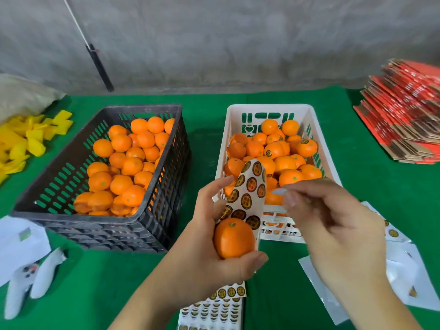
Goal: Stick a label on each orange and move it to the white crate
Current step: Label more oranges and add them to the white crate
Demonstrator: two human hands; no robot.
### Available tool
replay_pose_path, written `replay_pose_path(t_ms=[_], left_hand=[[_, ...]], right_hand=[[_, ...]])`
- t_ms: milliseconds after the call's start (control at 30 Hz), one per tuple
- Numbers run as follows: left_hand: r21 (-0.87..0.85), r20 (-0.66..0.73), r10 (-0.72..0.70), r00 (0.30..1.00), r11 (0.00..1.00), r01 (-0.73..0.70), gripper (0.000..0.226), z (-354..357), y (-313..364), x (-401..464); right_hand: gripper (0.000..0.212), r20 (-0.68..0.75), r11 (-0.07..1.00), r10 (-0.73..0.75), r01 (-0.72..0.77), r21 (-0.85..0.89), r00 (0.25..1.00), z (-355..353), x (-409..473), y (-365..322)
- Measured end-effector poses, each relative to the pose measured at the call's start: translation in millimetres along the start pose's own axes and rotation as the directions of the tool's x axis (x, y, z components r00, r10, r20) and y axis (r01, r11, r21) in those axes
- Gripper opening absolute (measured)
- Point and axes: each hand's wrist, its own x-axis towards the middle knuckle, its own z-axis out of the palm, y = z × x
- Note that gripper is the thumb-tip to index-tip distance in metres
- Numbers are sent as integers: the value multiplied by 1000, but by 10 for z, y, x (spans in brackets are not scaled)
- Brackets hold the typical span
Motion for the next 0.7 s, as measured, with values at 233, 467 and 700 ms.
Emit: replay_pose_path(t_ms=[233,467,700], left_hand=[[-174,-18,-58,998,983,54,97,21,-89,38],[-266,-119,-181,976,953,144,67,157,-166,44],[-370,-345,-293,892,915,158,24,45,-299,212]], right_hand=[[26,324,971,-199,231,-63,925,144,-221,104],[76,430,900,-195,335,-278,881,313,-338,192],[69,104,971,-112,131,-201,988,-15,40,397]])
